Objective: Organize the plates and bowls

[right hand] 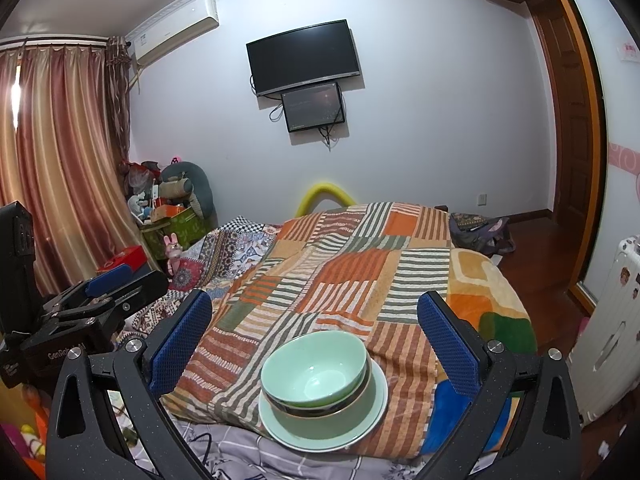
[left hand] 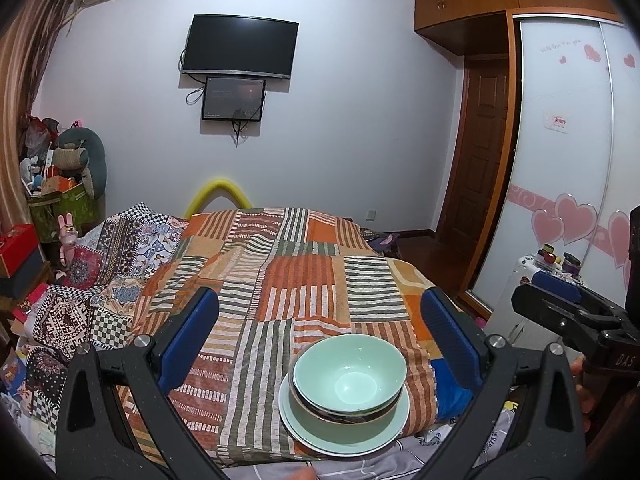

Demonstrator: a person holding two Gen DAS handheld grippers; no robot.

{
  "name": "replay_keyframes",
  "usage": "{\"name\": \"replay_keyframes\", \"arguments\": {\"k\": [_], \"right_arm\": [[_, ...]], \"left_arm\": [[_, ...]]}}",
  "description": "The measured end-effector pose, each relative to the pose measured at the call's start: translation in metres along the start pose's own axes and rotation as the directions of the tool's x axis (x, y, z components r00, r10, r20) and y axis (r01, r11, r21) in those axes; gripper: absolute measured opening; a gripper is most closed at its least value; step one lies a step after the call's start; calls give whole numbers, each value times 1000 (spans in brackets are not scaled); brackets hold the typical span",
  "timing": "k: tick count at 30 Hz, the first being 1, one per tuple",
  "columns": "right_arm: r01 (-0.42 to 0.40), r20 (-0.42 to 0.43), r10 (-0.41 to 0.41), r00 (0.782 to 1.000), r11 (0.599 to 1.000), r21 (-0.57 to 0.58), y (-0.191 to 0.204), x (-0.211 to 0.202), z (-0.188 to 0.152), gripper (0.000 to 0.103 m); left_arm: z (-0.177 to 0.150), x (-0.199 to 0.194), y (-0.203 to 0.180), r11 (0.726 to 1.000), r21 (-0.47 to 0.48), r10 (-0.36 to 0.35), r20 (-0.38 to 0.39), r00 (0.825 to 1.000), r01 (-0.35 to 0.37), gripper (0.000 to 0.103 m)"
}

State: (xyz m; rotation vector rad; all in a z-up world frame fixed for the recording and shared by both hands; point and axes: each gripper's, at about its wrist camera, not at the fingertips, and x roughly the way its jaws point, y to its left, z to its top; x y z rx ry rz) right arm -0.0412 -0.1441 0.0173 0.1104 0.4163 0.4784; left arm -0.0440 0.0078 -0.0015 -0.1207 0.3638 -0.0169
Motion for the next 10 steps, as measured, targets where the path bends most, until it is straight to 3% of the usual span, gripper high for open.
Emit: {"name": "replay_keyframes", "arguments": {"k": [10], "right_arm": [[-2, -8, 2, 1000, 1000, 12, -3, 2, 0, 102]], "left_arm": [[-2, 2, -1, 1000, 7, -19, -8, 1000, 19, 102]]}}
